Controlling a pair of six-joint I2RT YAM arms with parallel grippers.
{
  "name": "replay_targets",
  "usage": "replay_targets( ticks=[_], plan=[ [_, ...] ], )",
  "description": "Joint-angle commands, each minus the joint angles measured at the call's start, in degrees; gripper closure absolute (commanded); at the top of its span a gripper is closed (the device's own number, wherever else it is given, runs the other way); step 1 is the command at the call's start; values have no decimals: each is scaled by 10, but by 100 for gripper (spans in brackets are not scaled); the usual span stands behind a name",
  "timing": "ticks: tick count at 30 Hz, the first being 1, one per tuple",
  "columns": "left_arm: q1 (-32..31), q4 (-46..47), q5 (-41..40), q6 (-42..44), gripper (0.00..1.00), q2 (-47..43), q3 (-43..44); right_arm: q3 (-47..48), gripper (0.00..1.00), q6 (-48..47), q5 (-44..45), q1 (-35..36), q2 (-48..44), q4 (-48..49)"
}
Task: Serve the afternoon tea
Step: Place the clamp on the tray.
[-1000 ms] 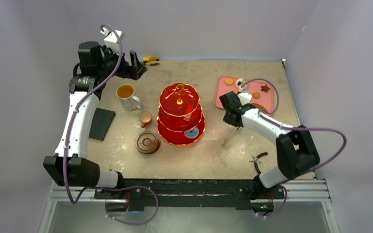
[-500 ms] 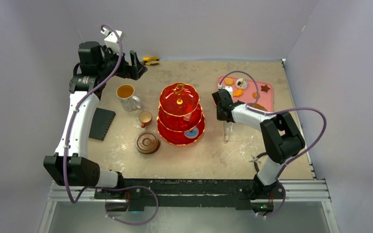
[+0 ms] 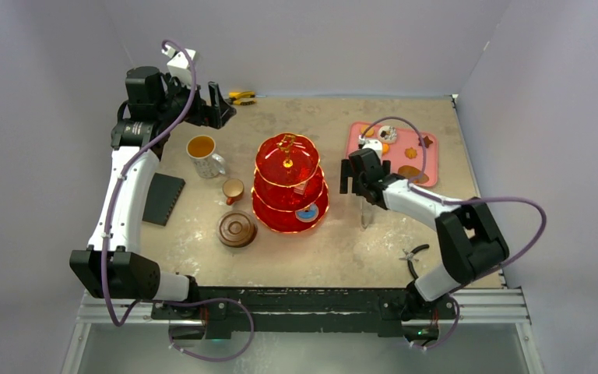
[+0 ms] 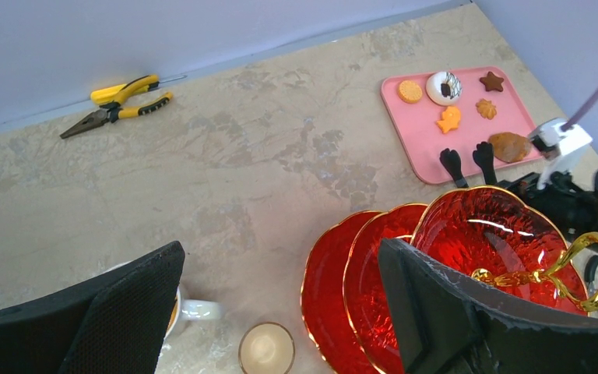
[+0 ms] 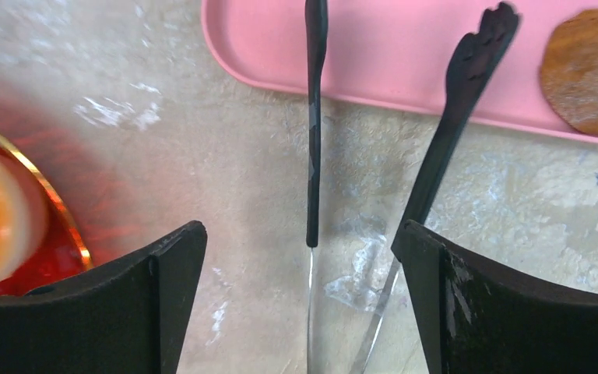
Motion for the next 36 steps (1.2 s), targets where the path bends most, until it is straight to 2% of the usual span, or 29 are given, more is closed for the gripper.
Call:
replay_targets(
  ticks=[1, 13, 18, 23, 26, 30, 36],
  plan=[
    [6, 0, 4, 13, 6, 2, 24, -38, 2, 53, 15, 1, -67, 62],
    [5, -23, -5, 22, 6, 1, 49, -39, 1, 142, 78, -11, -15, 36],
    [6, -26, -2, 23, 6, 2, 55, -66, 1, 142, 39, -38, -32, 66],
    [5, -27, -4, 25, 6, 5, 56, -66, 1, 82, -38, -39, -109, 78],
    [5, -25, -3, 24, 6, 7, 56, -54, 1, 95, -14, -45, -130, 26],
    [6, -22, -1, 22, 6, 8, 54, -45, 1, 145, 30, -69, -112, -38],
    [6, -23, -4, 25, 6, 6, 52, -54, 1, 150, 1, -103, -70, -16]
  ],
)
